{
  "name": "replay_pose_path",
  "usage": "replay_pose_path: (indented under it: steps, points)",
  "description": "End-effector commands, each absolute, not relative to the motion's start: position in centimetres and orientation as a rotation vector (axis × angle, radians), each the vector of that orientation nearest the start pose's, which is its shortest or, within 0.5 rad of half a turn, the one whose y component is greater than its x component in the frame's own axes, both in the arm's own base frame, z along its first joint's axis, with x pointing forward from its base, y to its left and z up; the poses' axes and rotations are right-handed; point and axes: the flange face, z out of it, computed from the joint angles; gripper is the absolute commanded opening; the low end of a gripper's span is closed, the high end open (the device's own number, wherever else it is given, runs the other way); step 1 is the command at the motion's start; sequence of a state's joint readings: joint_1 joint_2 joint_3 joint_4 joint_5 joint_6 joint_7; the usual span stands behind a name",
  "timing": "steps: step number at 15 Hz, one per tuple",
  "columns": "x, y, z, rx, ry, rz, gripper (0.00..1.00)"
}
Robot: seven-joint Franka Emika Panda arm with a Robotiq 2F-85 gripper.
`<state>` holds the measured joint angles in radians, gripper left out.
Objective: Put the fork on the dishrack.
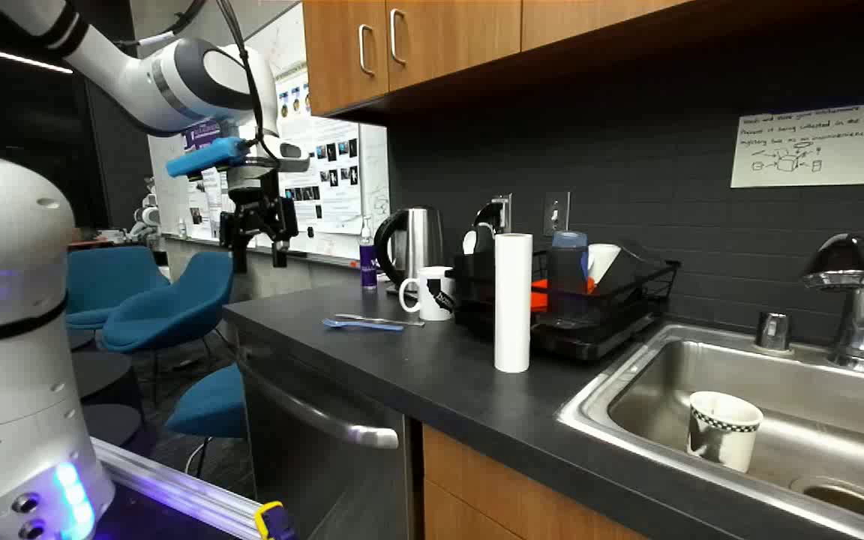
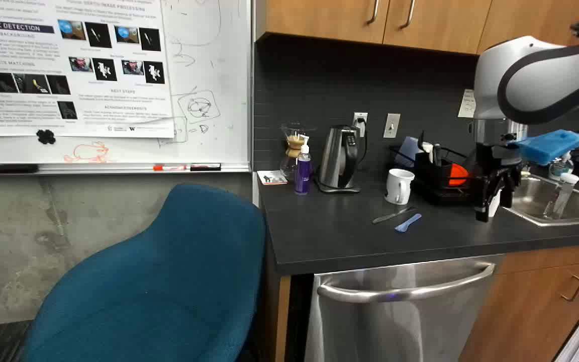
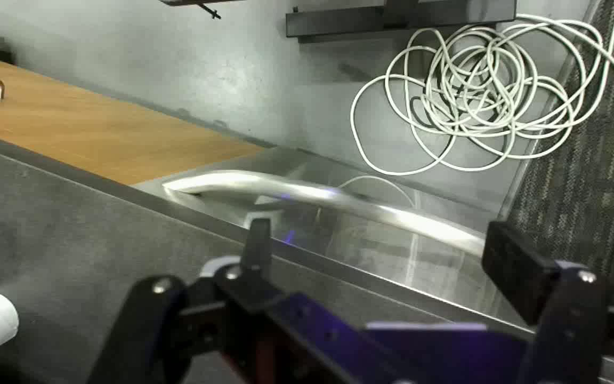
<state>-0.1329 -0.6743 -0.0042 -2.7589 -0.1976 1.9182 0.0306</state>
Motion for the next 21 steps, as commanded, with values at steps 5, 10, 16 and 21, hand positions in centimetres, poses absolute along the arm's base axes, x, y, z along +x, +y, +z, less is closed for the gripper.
replay_pose_path:
  steps: [5, 10, 16, 21]
  points:
    - [30.7, -5.6, 39.6, -3.294, 0.138, 0.291, 1.0]
    - [31.3, -5.7, 40.0, -3.283, 0.194, 0.291, 1.0]
    - [34.0, -6.3, 40.9, -3.153, 0.628, 0.285, 1.0]
    - [36.5, -6.9, 40.5, -3.002, 1.033, 0.246, 1.0]
